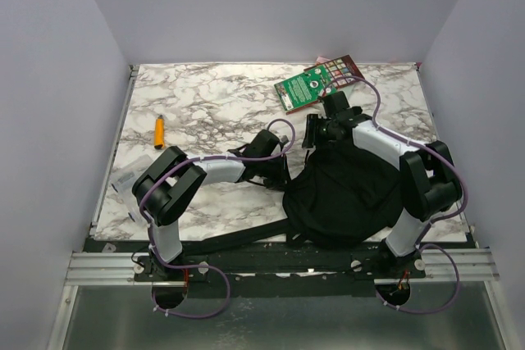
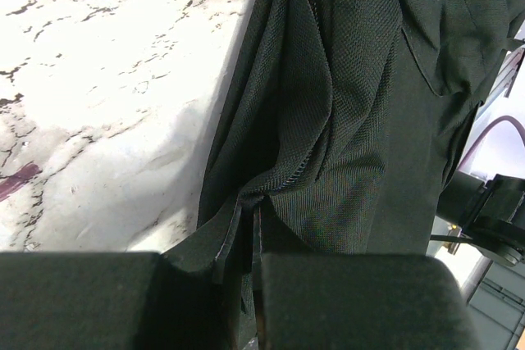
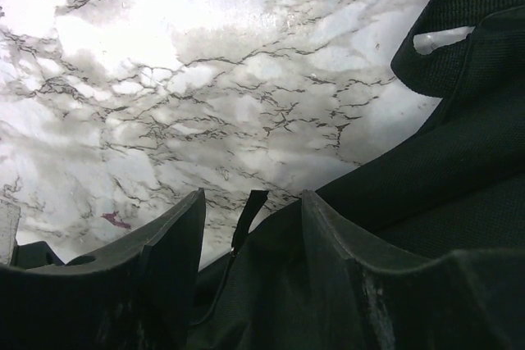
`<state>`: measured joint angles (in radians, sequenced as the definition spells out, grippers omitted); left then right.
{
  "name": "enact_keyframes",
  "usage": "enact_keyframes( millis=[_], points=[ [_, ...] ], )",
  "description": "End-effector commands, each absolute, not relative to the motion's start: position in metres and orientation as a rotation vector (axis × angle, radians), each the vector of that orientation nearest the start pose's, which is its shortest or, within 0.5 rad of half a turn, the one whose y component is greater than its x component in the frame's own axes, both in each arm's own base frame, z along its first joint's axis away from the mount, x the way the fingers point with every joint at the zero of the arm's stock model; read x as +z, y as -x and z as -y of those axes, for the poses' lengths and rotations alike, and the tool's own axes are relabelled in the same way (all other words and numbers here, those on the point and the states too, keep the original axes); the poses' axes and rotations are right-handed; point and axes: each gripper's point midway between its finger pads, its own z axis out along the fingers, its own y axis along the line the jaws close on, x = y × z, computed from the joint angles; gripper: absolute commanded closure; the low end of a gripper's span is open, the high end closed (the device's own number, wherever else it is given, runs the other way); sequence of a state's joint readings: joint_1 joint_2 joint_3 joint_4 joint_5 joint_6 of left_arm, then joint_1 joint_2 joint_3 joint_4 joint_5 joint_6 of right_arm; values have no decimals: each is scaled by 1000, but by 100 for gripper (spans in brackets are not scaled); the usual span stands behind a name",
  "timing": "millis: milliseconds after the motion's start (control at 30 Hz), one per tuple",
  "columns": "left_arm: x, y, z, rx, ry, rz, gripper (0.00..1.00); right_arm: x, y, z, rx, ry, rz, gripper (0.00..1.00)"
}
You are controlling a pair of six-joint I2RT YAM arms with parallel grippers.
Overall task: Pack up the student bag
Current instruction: Unzip the student bag at the center of the board.
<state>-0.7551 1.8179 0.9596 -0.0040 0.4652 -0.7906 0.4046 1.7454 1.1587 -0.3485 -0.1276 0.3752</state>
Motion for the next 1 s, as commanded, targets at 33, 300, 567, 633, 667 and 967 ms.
enact_keyframes(
  millis=[33, 300, 567, 633, 667, 967],
  points=[
    [45, -225, 359, -1153, -226, -2699, 100, 78, -377, -205, 495, 130, -2521, 48],
    [47, -225, 360, -1160, -236, -2691, 100, 42, -362, -210, 490, 199, -2618, 52],
    [49, -226, 361, -1164, -241, -2685, 100, 26, -347, -222, 550, 228, -2655, 56],
    [50, -226, 362, -1167, -242, -2683, 100, 23, -345, -222, 527, 233, -2667, 60],
    [50, -226, 362, -1168, -243, -2681, 100, 20, -344, -222, 513, 239, -2671, 60],
    [51, -227, 362, -1170, -243, -2679, 100, 7, -334, -215, 340, 314, -2687, 71]
  ],
)
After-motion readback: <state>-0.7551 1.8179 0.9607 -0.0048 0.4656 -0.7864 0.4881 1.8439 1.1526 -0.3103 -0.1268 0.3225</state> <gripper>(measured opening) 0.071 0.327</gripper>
